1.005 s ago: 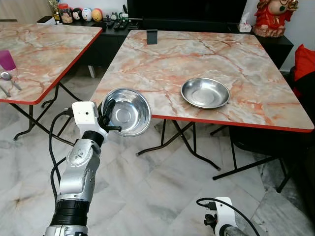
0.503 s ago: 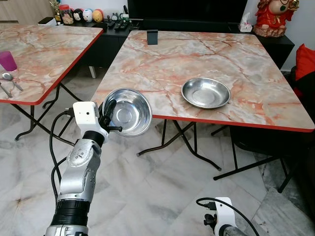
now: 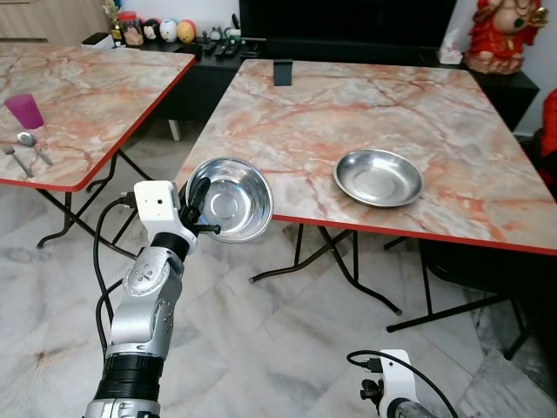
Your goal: Setting the table
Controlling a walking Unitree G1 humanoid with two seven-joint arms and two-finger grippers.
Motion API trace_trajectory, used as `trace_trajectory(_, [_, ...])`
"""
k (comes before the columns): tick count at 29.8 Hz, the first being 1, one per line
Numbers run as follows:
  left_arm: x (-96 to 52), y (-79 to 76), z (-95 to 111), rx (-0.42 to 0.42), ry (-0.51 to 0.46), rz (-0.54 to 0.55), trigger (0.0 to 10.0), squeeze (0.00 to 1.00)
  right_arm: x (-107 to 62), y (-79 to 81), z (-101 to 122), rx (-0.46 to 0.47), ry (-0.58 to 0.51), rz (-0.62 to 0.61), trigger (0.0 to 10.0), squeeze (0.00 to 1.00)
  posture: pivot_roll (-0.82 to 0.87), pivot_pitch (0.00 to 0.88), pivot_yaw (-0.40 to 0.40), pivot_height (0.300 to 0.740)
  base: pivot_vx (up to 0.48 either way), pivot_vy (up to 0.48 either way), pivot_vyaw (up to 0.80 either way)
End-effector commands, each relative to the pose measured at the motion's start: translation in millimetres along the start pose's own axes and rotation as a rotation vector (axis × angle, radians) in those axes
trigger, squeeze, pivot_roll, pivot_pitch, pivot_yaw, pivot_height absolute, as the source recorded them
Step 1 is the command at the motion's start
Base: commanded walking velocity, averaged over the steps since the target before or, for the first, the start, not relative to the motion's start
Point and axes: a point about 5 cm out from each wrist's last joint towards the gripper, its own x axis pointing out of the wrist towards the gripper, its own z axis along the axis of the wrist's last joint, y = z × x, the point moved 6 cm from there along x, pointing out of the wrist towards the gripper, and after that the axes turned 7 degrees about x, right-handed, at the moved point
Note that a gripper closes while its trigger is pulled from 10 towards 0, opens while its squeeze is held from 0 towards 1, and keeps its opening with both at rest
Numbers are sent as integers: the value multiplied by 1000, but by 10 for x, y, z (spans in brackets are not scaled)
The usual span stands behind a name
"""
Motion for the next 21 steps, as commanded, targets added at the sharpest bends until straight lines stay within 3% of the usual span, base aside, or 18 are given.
trace_trajectory(1, [38,-64,47,1,-9,-22,10000,0,-1,-16,10,0,-3,-4,10000,0,36,0,-6,740,285,0,0])
trace_trajectory(21, [48,-103,50,5,-14,-38,10000,0,-2,-12,1,-14,2,2,10000,0,43,0,-13,740,280,0,0])
